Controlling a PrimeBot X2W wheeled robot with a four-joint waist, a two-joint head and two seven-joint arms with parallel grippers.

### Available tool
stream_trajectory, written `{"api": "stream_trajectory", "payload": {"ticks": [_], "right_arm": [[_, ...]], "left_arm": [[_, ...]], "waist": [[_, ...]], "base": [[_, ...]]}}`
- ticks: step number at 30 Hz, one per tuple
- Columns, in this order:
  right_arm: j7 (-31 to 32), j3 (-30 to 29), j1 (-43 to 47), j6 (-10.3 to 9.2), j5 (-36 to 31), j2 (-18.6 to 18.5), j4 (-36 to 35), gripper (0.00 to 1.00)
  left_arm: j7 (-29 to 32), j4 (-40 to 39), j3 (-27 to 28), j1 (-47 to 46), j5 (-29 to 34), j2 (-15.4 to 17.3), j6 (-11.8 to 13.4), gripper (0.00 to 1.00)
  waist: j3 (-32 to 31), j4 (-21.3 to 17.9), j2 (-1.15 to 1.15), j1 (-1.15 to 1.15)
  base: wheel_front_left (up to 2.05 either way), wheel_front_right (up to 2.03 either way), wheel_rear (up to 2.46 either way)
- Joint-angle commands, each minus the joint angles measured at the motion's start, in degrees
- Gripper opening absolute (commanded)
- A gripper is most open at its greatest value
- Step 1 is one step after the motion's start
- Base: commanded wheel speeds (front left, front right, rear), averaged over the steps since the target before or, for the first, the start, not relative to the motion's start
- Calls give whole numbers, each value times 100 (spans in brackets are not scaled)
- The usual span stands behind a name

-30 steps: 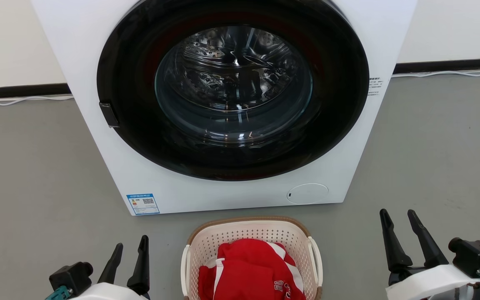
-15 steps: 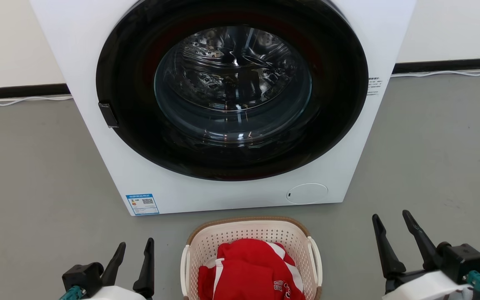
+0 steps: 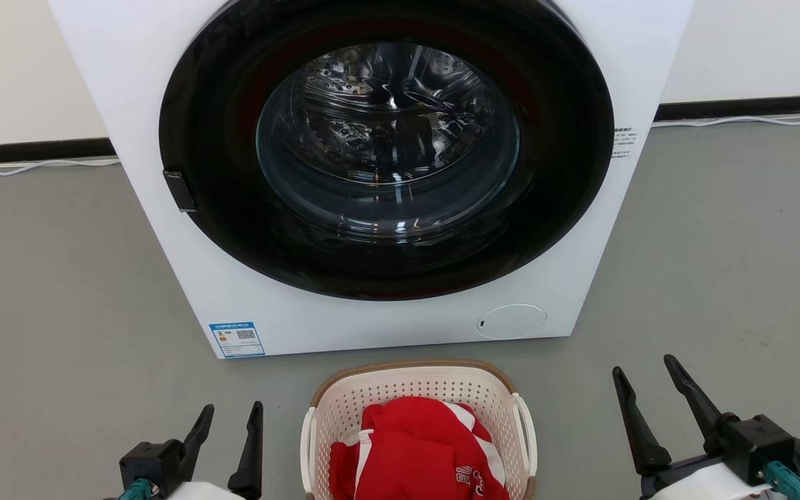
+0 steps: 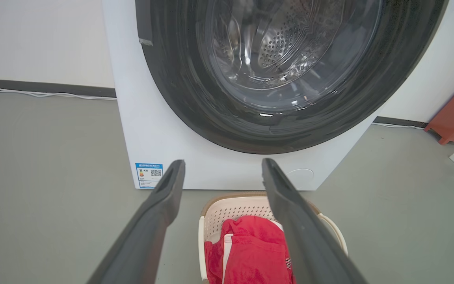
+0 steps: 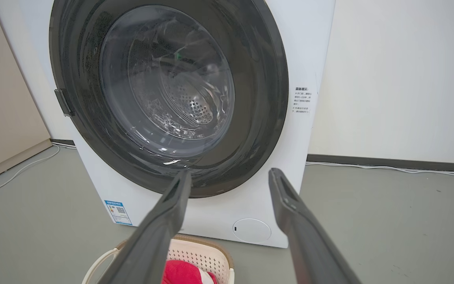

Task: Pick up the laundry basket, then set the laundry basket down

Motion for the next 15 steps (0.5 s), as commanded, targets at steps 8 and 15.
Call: {"api": "stream_trajectory", "payload": {"ticks": [8, 15], "right_arm": [[-79, 119, -118, 37, -35, -102, -101, 100], [-79, 123, -121, 37, -30, -107, -92, 100]], "left_arm": [[-66, -96, 176, -214, 0, 58, -33, 100], [-66, -70, 175, -222, -4, 61, -33, 100]], "waist": [[15, -4, 0, 0], [13, -4, 0, 0]], "base": [[0, 0, 0], [0, 0, 0]]}}
